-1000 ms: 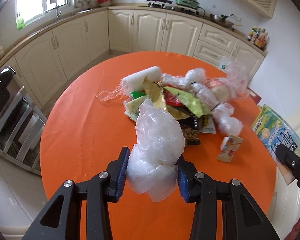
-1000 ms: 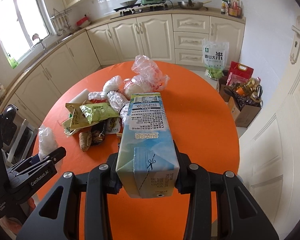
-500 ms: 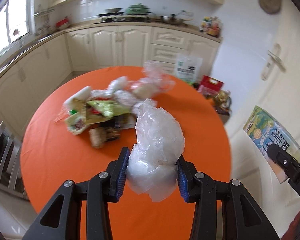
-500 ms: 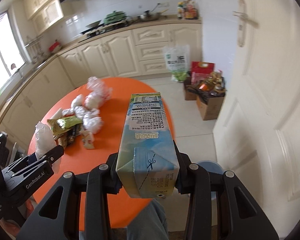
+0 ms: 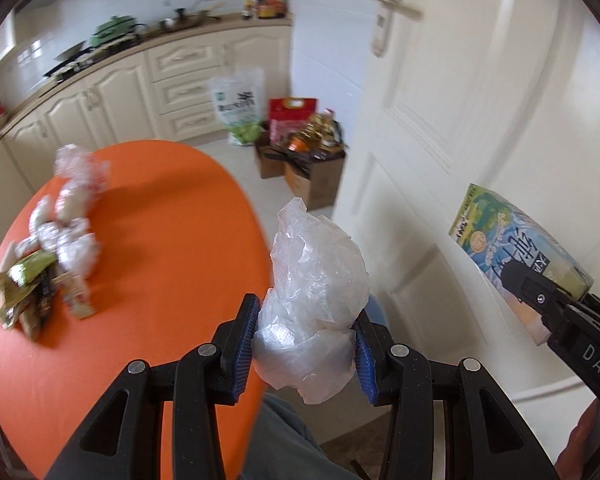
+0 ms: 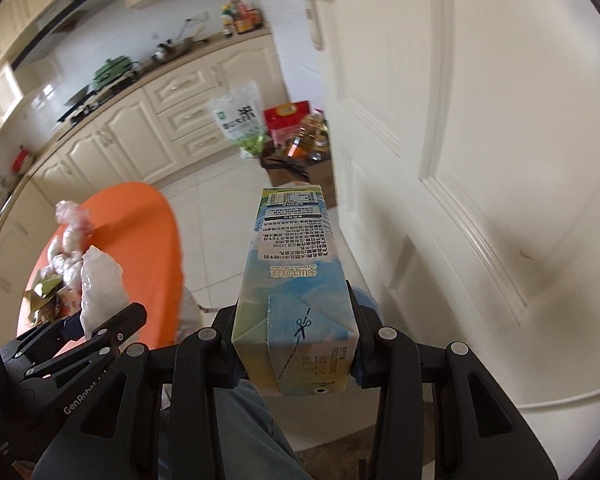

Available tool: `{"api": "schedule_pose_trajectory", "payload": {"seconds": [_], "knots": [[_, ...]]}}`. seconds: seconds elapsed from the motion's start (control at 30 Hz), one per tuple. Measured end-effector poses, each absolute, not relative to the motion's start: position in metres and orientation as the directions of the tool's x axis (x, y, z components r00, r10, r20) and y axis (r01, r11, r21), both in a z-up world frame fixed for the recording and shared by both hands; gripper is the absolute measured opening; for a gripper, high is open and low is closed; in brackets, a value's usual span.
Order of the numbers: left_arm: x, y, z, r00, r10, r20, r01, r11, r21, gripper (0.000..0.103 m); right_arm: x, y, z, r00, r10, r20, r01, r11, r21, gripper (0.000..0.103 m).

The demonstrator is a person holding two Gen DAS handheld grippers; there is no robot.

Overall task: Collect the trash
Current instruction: 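Carry both items to the blue bin and open both tools over it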

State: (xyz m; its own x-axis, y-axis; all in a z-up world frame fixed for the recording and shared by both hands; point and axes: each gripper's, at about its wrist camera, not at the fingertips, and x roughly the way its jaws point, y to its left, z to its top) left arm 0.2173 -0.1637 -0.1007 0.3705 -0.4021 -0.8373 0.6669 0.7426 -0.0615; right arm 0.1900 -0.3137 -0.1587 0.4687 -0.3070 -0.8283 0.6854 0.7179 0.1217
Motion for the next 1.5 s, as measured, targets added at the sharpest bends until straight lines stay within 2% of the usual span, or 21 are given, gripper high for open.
{"api": "schedule_pose_trajectory", "payload": {"seconds": [0.27, 0.4, 0.6, 0.7, 0.83, 0.93, 1.23, 1.37, 1.43, 1.5], "knots": [[0.259, -0.236, -0.143, 0.239, -0.405, -0.882, 0.733, 0.671, -0.11, 0.04, 0.174, -0.353, -0.183, 0.382, -0.328, -0.864, 0.759, 0.644, 0.091, 0.039], [0.295, -0.261, -0.164, 0.21, -0.394, -0.895, 0.749, 0.653, -0.111, 0.04, 0.181, -0.368, -0.196, 0.346, -0.33, -0.879, 0.777, 0.625, 0.071, 0.039], [0.31, -0.289, -0.183, 0.183, -0.407, -0.895, 0.779, 0.615, -0.121, 0.041, 0.189, -0.389, -0.217, 0.298, -0.306, -0.904, 0.793, 0.607, 0.056, 0.039], [0.318, -0.301, -0.196, 0.171, -0.423, -0.89, 0.78, 0.61, -0.14, 0.044, 0.19, -0.396, -0.223, 0.277, -0.309, -0.91, 0.806, 0.59, 0.045, 0.039], [0.328, -0.304, -0.21, 0.14, -0.437, -0.888, 0.776, 0.606, -0.176, 0.063, 0.193, -0.403, -0.233, 0.23, -0.331, -0.915, 0.828, 0.561, 0.005, 0.039], [0.332, -0.3, -0.215, 0.167, -0.428, -0.888, 0.769, 0.621, -0.155, 0.07, 0.196, -0.408, -0.242, 0.229, -0.307, -0.924, 0.825, 0.564, 0.017, 0.039], [0.33, -0.303, -0.223, 0.219, -0.379, -0.899, 0.736, 0.669, -0.103, 0.07, 0.212, -0.409, -0.252, 0.25, -0.288, -0.924, 0.797, 0.603, 0.028, 0.04], [0.324, -0.301, -0.217, 0.254, -0.366, -0.895, 0.719, 0.691, -0.078, 0.071, 0.219, -0.407, -0.25, 0.297, -0.27, -0.916, 0.776, 0.627, 0.066, 0.042], [0.323, -0.301, -0.217, 0.266, -0.362, -0.893, 0.707, 0.703, -0.074, 0.071, 0.22, -0.408, -0.25, 0.317, -0.245, -0.916, 0.776, 0.623, 0.102, 0.047], [0.321, -0.301, -0.218, 0.262, -0.365, -0.893, 0.702, 0.707, -0.083, 0.071, 0.218, -0.411, -0.249, 0.323, -0.247, -0.914, 0.785, 0.61, 0.113, 0.06]]}}
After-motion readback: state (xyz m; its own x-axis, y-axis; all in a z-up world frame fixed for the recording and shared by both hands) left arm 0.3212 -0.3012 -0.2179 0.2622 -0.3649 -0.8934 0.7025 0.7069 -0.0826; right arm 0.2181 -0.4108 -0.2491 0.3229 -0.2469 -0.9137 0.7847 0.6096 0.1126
